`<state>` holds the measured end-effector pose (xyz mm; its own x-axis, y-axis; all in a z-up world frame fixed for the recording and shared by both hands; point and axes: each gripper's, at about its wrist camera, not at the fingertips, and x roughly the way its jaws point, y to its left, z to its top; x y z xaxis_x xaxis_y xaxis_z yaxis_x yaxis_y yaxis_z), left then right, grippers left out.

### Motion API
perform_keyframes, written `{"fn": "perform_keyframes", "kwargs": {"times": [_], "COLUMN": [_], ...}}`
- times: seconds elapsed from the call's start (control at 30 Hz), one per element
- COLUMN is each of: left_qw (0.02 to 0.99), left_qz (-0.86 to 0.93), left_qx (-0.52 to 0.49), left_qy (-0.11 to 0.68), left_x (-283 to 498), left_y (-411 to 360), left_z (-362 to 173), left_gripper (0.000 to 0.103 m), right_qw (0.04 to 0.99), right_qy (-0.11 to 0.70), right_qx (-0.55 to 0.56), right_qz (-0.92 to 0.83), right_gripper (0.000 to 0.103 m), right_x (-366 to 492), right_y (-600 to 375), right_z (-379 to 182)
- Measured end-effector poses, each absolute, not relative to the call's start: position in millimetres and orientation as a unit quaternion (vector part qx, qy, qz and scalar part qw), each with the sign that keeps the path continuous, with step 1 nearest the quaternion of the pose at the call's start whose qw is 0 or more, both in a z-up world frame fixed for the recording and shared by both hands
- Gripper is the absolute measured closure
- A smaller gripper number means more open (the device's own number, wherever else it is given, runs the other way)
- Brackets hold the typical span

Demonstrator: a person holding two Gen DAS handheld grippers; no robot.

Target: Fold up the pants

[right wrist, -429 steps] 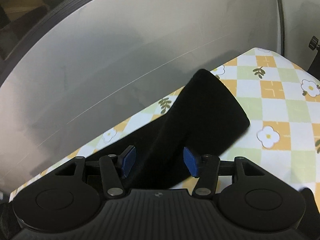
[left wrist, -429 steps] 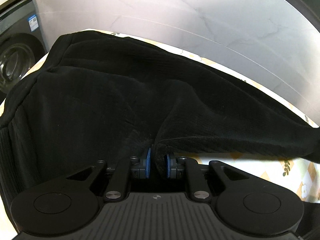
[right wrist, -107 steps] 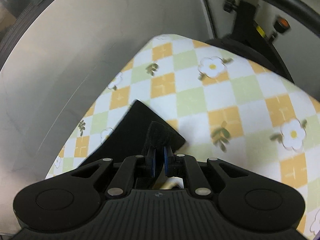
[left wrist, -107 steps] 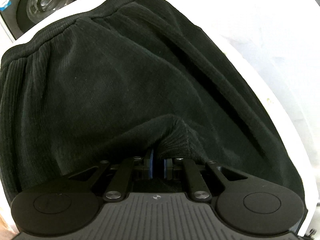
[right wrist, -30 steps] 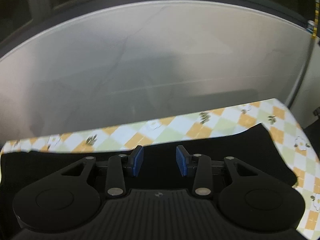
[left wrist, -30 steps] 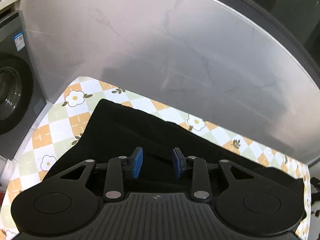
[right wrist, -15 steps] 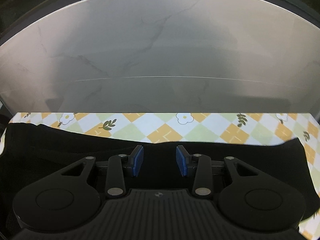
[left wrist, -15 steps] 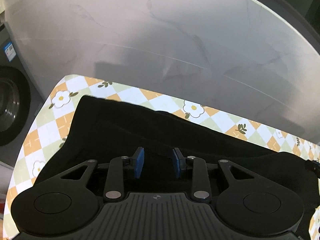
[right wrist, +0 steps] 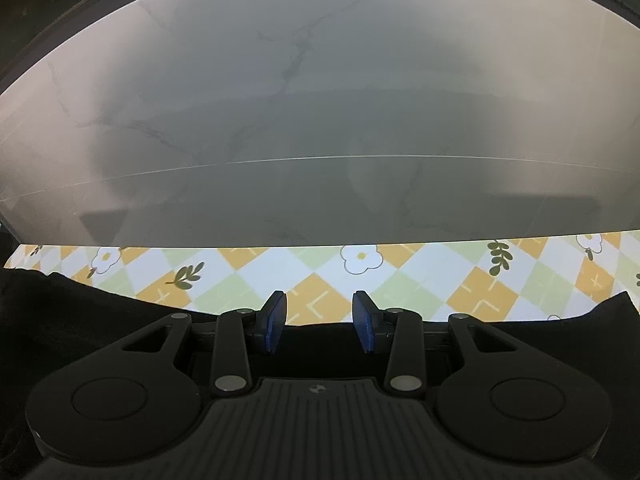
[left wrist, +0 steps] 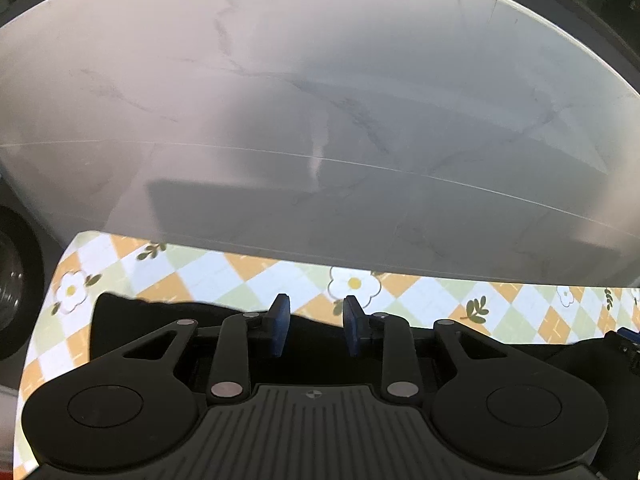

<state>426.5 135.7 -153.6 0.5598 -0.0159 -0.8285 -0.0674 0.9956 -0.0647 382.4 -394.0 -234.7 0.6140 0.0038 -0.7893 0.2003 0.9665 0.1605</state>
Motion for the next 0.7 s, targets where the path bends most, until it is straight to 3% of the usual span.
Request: {"fn": "perform_keyframes", "kwargs": {"times": [0.6,0.7], "left_qw": [0.860,0.854], "left_qz": [-0.084,-0.090], "left_qx": [0.114,0.137], "left_qy": [0.490,0.495], "left_x": [418.3,422.0], "left_y": [102.0,94.8], "left_z": [-234.8,-243.9], "left_gripper": [0.072,0.067], "right_qw": [0.874,0.873], "right_qy": [0.467,0.470], "right_qx": [0.124,0.123], "right_qz": [-0.045,-0.045], "right_gripper": [0.064,0.064], "right_x": [377.4,377.2], "right_y": [-395.0,-393.3], "right_z": [-267.8,-268.5]}}
